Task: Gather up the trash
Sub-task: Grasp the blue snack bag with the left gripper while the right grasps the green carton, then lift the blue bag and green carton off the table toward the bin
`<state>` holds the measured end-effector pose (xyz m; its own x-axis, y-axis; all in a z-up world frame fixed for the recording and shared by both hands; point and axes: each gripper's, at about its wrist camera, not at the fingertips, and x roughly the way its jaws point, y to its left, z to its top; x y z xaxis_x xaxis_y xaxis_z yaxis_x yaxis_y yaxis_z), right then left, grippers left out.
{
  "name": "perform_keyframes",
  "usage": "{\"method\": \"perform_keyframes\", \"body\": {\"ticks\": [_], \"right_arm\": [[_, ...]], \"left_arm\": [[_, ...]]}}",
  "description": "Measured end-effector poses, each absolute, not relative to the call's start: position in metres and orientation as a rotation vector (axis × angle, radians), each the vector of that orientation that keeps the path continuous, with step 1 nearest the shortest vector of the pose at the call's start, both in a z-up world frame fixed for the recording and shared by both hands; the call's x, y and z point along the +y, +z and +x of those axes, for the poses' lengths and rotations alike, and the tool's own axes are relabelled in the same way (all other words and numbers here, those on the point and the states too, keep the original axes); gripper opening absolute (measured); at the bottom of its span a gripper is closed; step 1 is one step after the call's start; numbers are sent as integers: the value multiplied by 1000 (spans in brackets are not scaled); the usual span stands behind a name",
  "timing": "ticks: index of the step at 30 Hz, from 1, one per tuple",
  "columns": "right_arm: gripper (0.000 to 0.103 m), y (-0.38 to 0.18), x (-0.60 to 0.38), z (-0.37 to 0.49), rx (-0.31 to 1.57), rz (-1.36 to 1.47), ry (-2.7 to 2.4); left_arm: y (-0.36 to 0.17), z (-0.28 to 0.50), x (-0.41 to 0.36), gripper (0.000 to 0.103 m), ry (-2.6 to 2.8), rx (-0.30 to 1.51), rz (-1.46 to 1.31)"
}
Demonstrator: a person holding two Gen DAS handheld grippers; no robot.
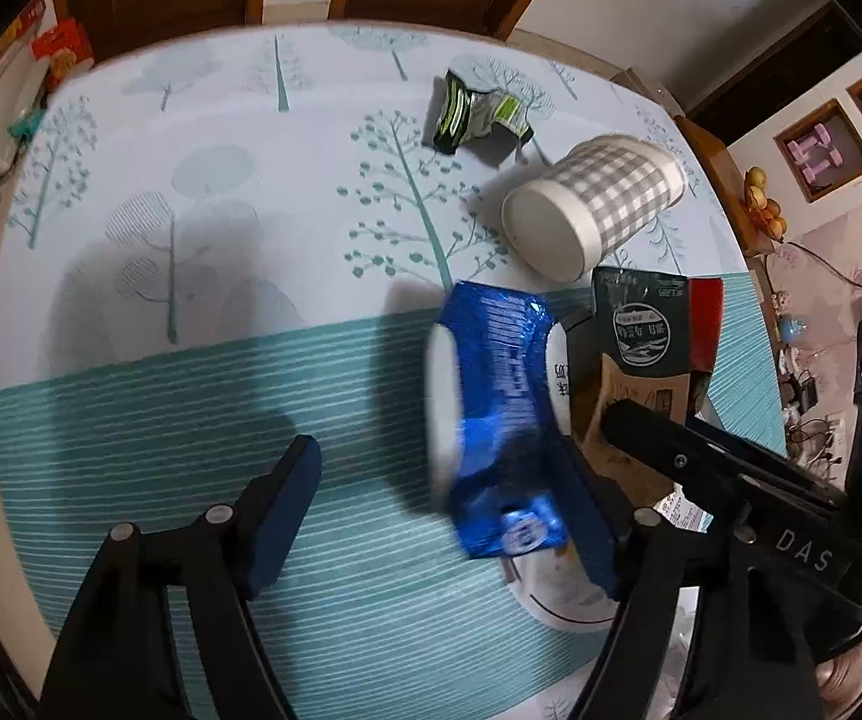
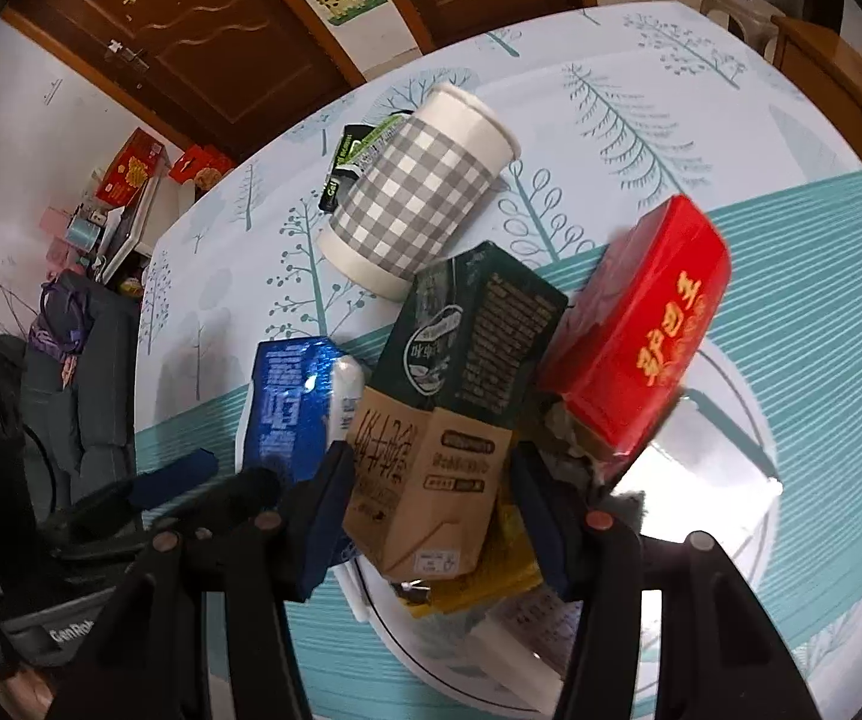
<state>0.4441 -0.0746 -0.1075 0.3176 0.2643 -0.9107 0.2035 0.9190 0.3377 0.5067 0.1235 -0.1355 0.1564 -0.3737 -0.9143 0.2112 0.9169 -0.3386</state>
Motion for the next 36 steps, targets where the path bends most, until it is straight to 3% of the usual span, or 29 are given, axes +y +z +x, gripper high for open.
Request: {"method": "perform_keyframes", "body": {"ticks": [3,5,7,12,22,27,36], "right_arm": [[42,-114,-76,443,1249,479,55],[38,-114,-76,442,1235,496,66],[35,-114,-76,441,1224,503,72],[32,-108,-68,439,1201,469,94],[31,-77,-54,414,1151,436,165],[31,-60,-60,385,1129,433,188],[31,-37,-81,311,1121,441,245]], "left_arm": [[-142,509,124,72,-432,1363,-184],[-144,509,122,66,-438,1366,-203],[-145,509,120,42,-484,1375,-240],[-133,497,111,39,-455,1325,-137],[-109,467,134,37,-411,1294,-209],[-92,438,145,27,-395,1274,-242],[-68,368,149,21,-335,1229,-274]]}}
